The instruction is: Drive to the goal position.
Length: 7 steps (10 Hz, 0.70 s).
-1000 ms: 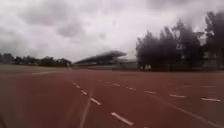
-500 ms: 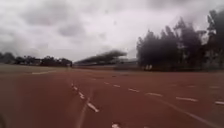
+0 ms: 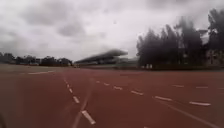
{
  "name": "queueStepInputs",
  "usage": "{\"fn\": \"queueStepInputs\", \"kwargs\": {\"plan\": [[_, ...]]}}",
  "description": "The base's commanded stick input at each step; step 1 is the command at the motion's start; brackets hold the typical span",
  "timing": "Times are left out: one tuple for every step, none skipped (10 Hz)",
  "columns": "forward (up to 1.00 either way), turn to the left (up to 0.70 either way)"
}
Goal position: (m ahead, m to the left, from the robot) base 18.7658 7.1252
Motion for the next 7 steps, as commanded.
{"fn": "queueStepInputs", "kwargs": {"plan": [[0.7, 0.0], [0.7, 0.0], [0.7, 0.0], [0.7, 0.0], [0.7, 0.0], [0.7, 0.0], [0.7, 0.0]]}}
